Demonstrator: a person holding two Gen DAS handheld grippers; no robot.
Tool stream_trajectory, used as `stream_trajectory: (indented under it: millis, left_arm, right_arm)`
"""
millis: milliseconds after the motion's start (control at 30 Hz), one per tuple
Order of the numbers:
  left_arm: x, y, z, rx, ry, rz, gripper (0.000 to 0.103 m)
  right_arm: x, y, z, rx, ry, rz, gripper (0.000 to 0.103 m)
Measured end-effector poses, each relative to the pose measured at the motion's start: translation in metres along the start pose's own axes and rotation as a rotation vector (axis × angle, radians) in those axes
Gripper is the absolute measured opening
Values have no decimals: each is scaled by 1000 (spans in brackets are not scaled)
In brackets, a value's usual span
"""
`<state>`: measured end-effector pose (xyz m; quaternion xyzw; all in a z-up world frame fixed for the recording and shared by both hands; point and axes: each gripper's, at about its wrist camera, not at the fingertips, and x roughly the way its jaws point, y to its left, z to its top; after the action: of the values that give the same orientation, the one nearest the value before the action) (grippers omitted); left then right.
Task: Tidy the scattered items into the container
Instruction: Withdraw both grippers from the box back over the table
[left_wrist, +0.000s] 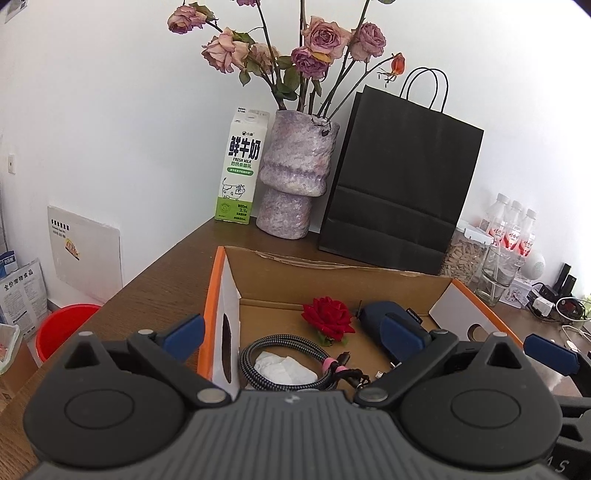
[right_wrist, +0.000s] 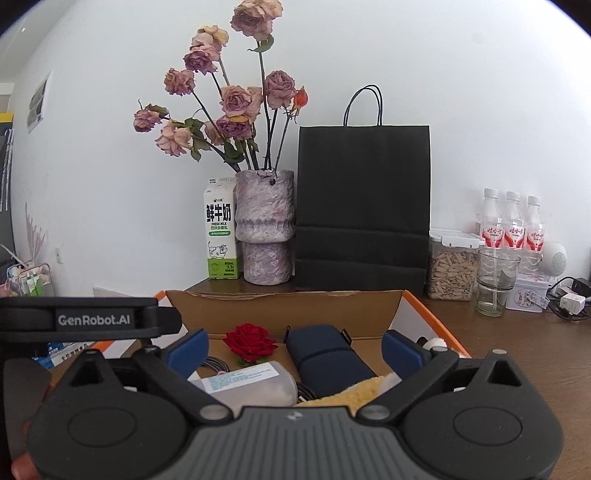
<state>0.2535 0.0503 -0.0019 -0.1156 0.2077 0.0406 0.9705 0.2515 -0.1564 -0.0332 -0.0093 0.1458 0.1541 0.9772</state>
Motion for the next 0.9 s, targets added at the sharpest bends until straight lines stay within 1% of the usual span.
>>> stream_trajectory:
  millis: [167, 267, 400, 667, 800, 900]
  left_arm:
    - [-10, 1, -4, 6, -50, -9, 103]
    - [-21, 4, -6, -5, -110, 1, 103]
    - [-33, 7, -9, -2, -156, 4, 103]
    - [-58, 11, -28, 62, -197, 43, 103]
    - [-66, 16, -40, 76, -180, 54, 103]
    - [-72, 21, -50, 74, -165, 70, 103]
  right_arm:
    - [-8, -1, 0, -4, -6, 0, 102]
    - [-16, -1, -1, -8, -16, 2, 102]
    - [-28, 1, -3, -34, -32, 10, 102]
    - [-48, 11, -13, -103, -26, 26, 102]
    - [-55, 16, -24, -146, -5, 20, 102]
    - [-59, 15, -33, -151, 14, 16, 102]
